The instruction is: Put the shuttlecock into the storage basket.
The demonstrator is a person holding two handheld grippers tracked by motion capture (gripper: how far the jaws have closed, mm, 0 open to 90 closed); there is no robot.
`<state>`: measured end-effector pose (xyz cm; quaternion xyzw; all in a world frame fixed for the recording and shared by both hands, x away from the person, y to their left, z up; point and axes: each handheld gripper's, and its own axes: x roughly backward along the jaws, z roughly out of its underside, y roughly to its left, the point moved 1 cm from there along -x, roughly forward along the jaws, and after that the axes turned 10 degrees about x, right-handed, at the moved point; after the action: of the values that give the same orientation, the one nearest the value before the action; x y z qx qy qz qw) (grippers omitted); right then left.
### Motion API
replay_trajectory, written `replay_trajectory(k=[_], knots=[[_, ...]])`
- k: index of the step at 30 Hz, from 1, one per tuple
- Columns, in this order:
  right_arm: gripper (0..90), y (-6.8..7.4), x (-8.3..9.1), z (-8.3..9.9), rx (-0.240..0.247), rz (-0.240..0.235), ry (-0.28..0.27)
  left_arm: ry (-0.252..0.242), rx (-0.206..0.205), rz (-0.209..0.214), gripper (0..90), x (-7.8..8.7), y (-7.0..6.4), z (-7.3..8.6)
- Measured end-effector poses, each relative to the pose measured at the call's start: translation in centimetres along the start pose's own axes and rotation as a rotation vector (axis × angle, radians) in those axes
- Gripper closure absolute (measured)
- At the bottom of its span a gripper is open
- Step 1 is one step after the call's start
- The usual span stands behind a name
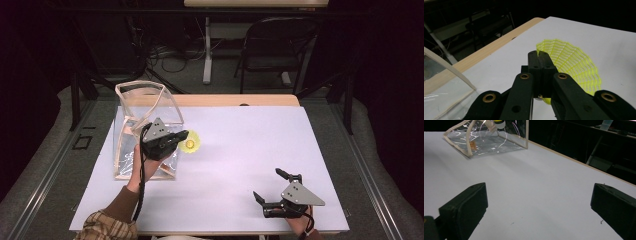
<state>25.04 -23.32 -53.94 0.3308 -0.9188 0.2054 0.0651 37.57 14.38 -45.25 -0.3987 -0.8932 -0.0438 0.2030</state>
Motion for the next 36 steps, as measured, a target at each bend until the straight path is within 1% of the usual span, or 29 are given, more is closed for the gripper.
replay_trajectory(k=[6, 12, 24, 30, 32, 36], knots=[[0.4, 0.0, 0.0, 0.0, -0.001, 0.0, -0.001, -0.01, -0.001, -0.001, 90.0, 0.2, 0.2, -0.4], [0.4, 0.0, 0.0, 0.0, 0.0, 0.001, 0.001, -0.031, 0.01, -0.002, 90.0, 0.5, 0.6, -0.8], [0.4, 0.0, 0.0, 0.0, -0.001, 0.004, 0.002, -0.061, 0.017, -0.007, 90.0, 1.2, 1.1, -1.4], [0.4, -0.1, 0.1, 0.1, 0.0, 0.01, 0.007, -0.074, 0.001, -0.015, 90.0, 1.5, 1.2, -2.2], [0.4, -0.1, 0.1, 0.1, -0.004, 0.009, 0.007, -0.082, 0.008, -0.01, 90.0, 1.5, 1.2, -2.5], [0.4, 0.0, 0.1, 0.1, -0.002, 0.009, 0.01, -0.088, 0.003, -0.01, 90.0, 1.6, 1.2, -2.9]])
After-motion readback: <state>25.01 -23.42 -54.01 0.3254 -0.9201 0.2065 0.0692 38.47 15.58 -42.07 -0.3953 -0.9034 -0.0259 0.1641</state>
